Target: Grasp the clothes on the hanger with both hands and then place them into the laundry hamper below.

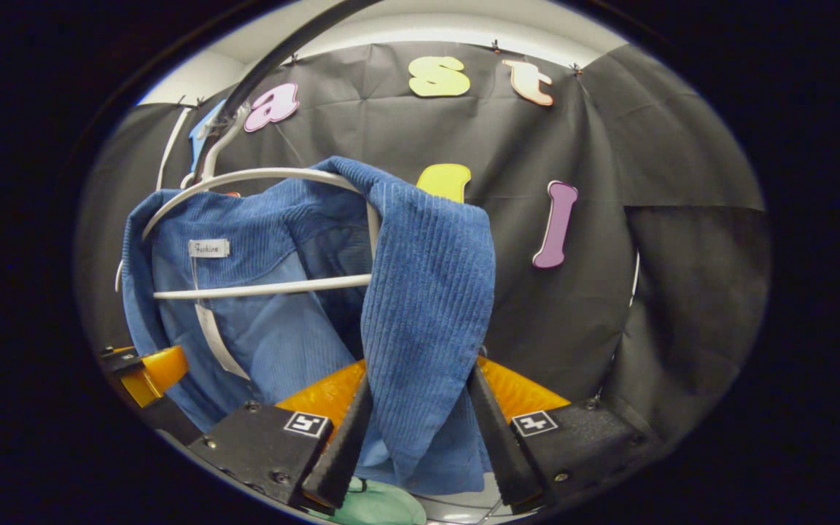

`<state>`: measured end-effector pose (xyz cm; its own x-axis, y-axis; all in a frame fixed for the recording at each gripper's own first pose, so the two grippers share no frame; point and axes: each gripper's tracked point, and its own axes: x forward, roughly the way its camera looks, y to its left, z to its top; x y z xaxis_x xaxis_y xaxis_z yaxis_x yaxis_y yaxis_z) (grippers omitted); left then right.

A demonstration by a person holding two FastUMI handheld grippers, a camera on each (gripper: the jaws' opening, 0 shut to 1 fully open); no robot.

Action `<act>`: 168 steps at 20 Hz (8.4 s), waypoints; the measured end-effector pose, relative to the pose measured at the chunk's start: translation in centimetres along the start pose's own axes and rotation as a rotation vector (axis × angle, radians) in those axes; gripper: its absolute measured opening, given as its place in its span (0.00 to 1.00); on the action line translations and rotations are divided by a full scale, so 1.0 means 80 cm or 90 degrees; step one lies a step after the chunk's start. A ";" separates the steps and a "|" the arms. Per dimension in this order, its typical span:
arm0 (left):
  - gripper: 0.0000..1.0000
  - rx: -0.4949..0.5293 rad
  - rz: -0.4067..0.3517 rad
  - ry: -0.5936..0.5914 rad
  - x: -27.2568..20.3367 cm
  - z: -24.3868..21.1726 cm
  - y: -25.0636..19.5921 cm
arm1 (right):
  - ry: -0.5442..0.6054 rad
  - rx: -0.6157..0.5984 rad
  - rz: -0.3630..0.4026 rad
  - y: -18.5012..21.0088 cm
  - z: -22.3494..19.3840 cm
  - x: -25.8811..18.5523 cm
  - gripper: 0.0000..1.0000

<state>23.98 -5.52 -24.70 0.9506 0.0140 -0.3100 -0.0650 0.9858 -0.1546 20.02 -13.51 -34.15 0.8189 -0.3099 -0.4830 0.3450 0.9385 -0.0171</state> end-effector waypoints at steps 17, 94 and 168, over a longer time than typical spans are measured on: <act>0.05 0.042 0.041 -0.051 -0.015 0.054 0.050 | -0.072 -0.031 -0.034 -0.026 0.024 0.003 0.08; 0.05 -0.001 -0.186 0.116 0.054 0.010 0.119 | 0.120 0.277 -0.128 -0.096 -0.094 -0.049 0.05; 0.12 0.098 -0.153 0.562 -0.057 -0.374 0.023 | 0.598 0.076 0.078 0.127 -0.440 -0.027 0.41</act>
<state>10.42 -8.76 -51.62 0.3533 -0.2640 -0.8975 0.2059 0.9578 -0.2006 5.59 2.11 -64.09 0.1672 0.0878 -0.9820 0.3683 0.9184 0.1448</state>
